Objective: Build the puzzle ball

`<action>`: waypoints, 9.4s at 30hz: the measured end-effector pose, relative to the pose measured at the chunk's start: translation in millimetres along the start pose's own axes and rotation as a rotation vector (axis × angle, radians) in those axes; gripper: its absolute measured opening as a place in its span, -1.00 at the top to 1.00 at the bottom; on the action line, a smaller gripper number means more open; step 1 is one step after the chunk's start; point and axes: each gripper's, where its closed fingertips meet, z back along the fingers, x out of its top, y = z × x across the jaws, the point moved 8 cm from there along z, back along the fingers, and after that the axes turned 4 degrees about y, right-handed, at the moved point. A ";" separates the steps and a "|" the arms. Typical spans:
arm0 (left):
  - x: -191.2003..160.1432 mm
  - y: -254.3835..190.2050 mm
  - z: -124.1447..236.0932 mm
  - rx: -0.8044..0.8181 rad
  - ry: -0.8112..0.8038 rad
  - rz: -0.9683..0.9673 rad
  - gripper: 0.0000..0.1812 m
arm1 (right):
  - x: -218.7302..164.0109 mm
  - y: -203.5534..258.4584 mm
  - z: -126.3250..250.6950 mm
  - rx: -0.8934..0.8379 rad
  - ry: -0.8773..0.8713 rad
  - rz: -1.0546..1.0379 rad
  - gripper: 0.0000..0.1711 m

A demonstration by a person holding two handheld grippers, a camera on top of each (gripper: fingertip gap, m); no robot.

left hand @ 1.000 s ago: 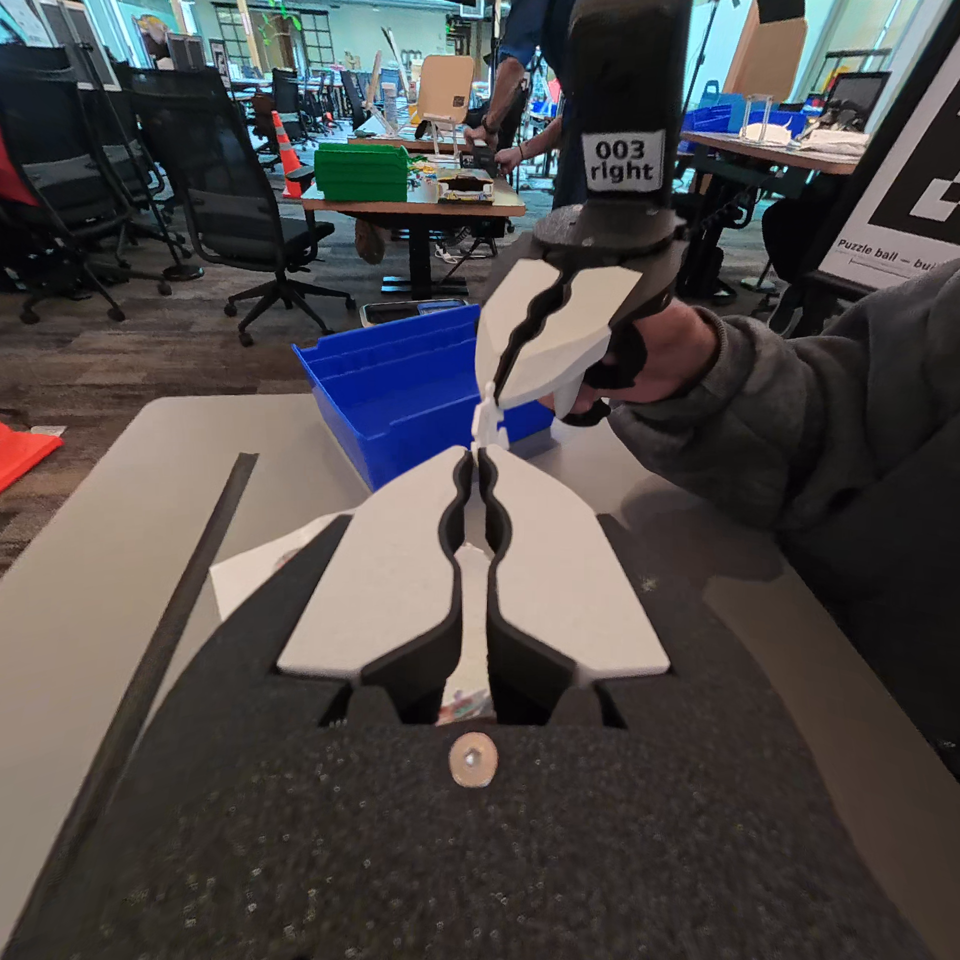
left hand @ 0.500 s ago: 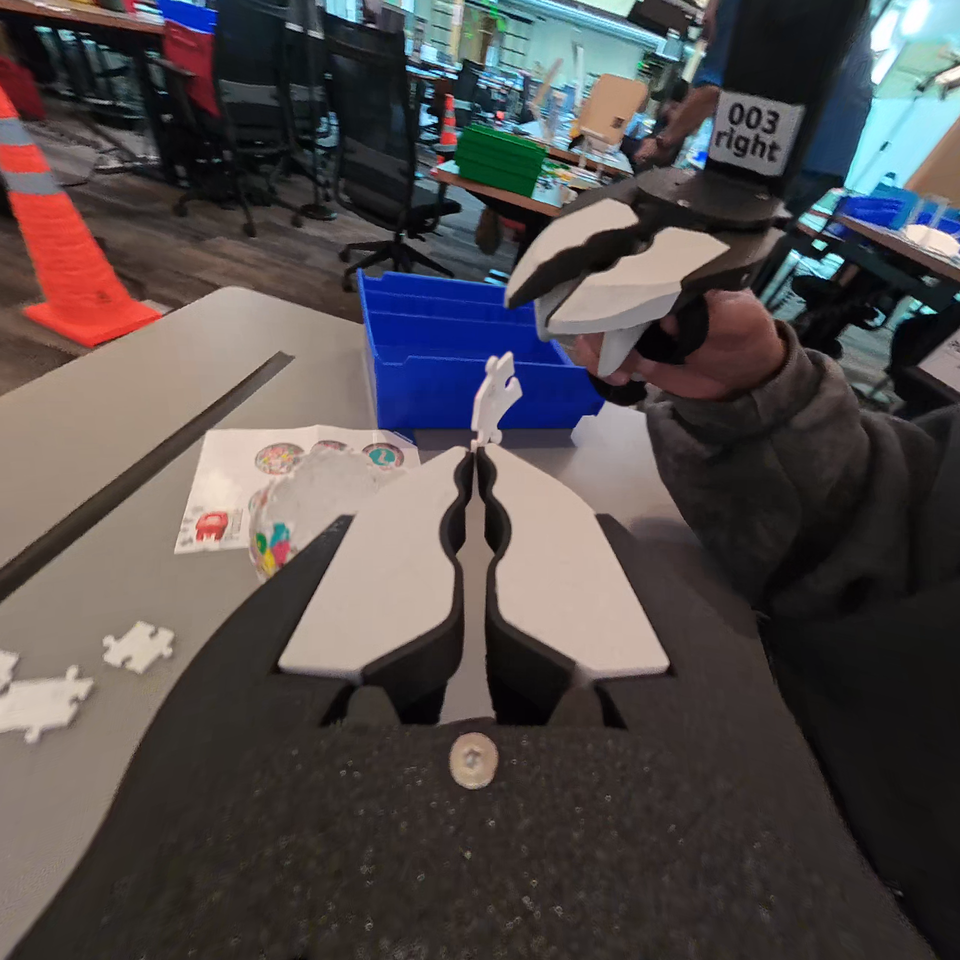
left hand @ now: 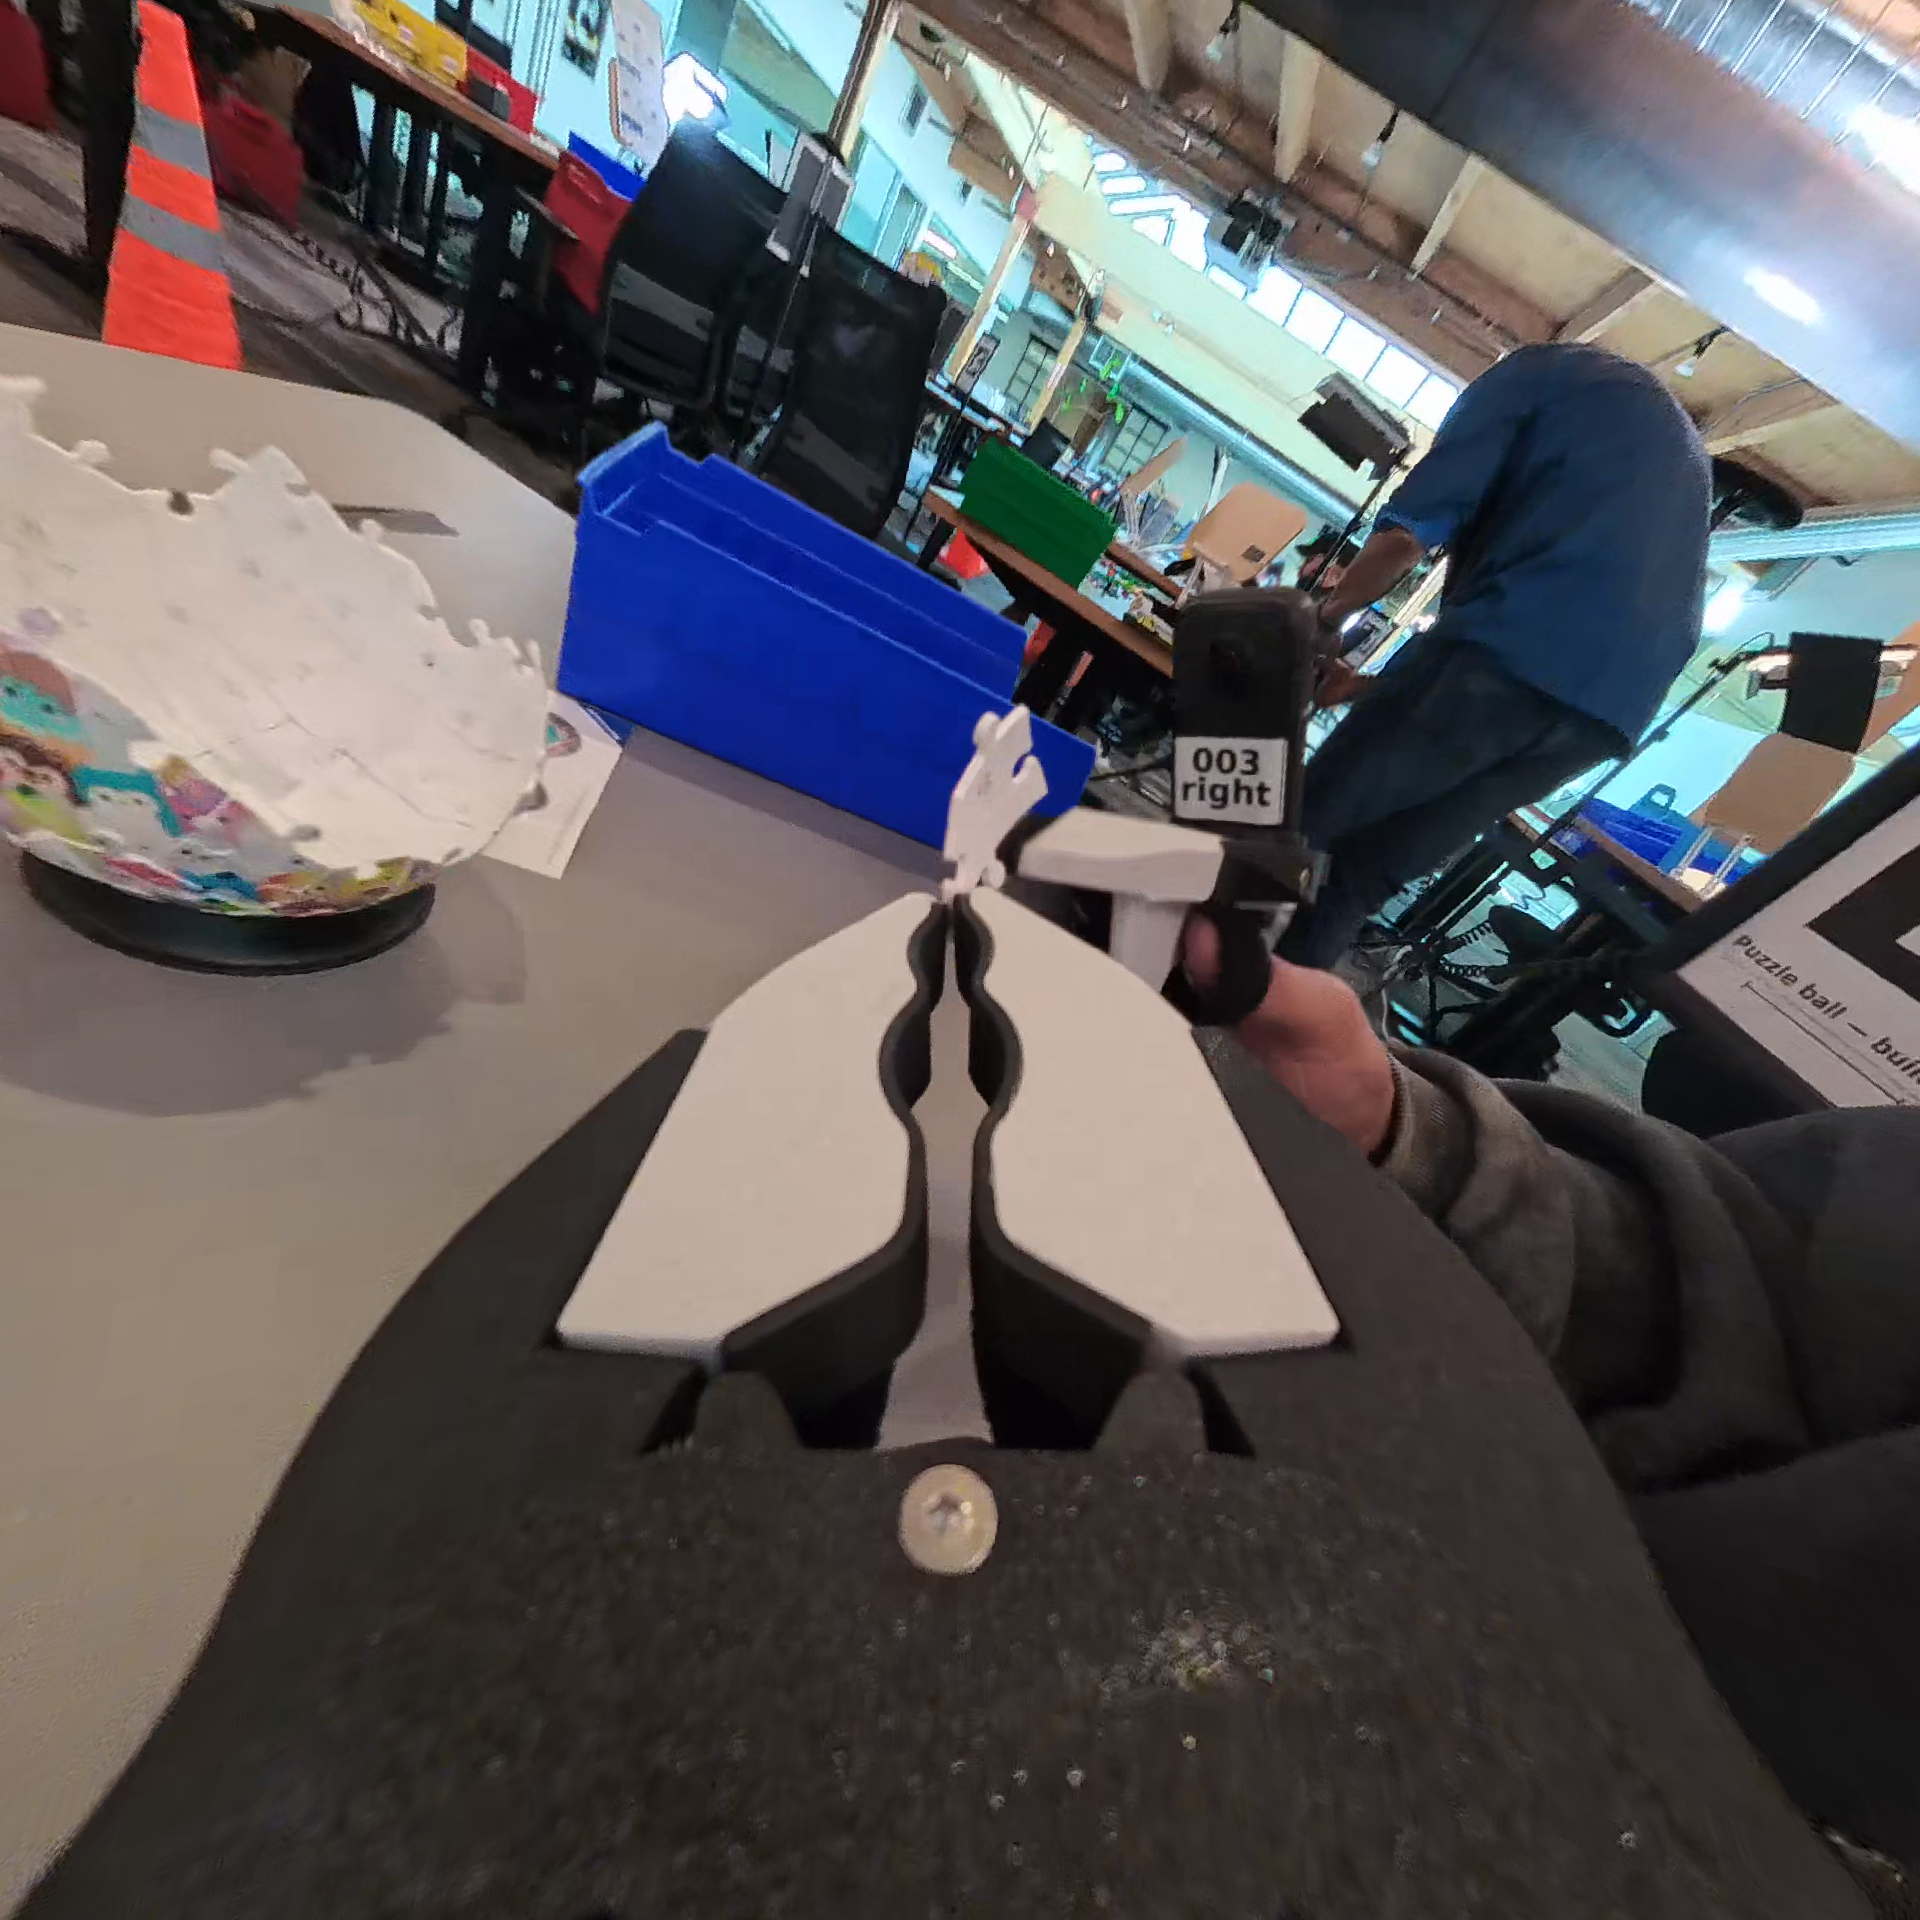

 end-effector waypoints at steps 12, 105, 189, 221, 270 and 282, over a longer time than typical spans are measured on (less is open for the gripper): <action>-14.1 -6.1 -0.6 -0.058 -0.084 0.001 0.99 | -7.6 13.3 -10.2 -0.038 0.031 0.151 0.90; 20.6 -2.1 104.0 -0.409 0.035 -0.047 0.72 | -197.0 267.7 -71.9 1.036 1.015 0.792 0.80; -7.5 13.0 43.1 -0.433 0.198 0.194 0.98 | 11.3 49.2 -44.1 0.085 0.468 0.604 0.75; -4.4 20.0 48.2 -0.236 0.026 0.086 0.88 | 10.1 28.2 -37.8 0.042 0.268 0.317 0.98; -19.5 -1.2 38.0 -0.165 0.224 -0.080 0.98 | 8.1 33.6 -32.8 0.102 0.421 0.416 0.91; -22.4 -6.5 34.9 -0.136 0.223 -0.148 0.98 | -1.3 42.5 -39.7 0.072 0.507 0.522 0.98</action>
